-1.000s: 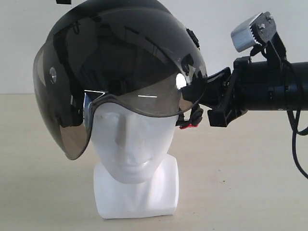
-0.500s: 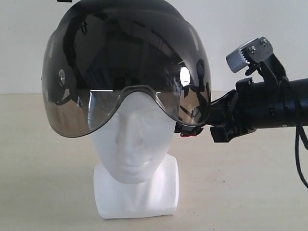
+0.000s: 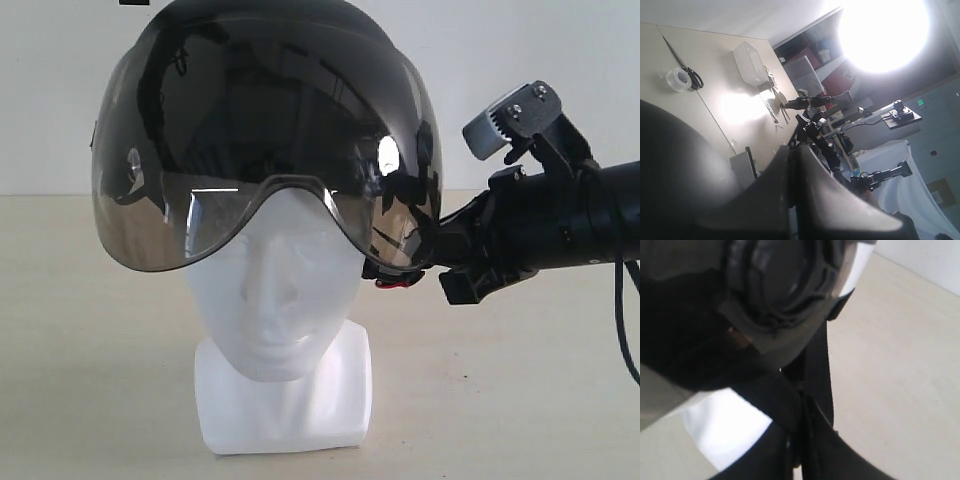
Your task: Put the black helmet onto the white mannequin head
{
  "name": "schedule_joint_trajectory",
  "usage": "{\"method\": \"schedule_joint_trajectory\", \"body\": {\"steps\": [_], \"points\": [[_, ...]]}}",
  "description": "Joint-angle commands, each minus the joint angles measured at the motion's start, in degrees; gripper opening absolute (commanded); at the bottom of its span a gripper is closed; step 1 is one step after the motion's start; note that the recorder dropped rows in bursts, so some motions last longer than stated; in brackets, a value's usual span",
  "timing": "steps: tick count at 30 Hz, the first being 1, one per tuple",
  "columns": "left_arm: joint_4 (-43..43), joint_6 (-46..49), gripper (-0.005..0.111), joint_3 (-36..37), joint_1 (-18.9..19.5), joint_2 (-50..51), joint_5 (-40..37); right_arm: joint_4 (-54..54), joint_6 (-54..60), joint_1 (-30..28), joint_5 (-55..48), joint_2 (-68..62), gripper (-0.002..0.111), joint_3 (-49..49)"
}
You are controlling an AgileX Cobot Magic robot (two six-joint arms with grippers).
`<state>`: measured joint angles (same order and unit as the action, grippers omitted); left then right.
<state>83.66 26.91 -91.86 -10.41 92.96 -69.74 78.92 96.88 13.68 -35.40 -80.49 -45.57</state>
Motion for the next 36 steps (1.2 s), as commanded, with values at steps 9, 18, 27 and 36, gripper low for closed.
{"method": "schedule_joint_trajectory", "body": {"steps": [9,18,27,36], "points": [[0.97,-1.44,0.004,-0.15,-0.21,-1.98,-0.22,-14.97,-22.71,-0.54,-1.18,4.02,0.037,-0.55],[0.81,-1.44,0.004,-0.15,-0.21,-5.99,-0.22,-33.46,-50.32,-0.54,0.28,19.65,0.028,-1.63],[-7.05,-2.89,0.004,-0.15,-0.48,-10.12,-0.22,-28.85,-61.20,-0.54,-5.95,26.54,0.000,-12.82],[-17.23,-0.68,0.004,5.17,-6.89,-12.97,-0.22,-24.34,-63.44,-0.54,-12.50,20.51,0.000,-18.59]]}}
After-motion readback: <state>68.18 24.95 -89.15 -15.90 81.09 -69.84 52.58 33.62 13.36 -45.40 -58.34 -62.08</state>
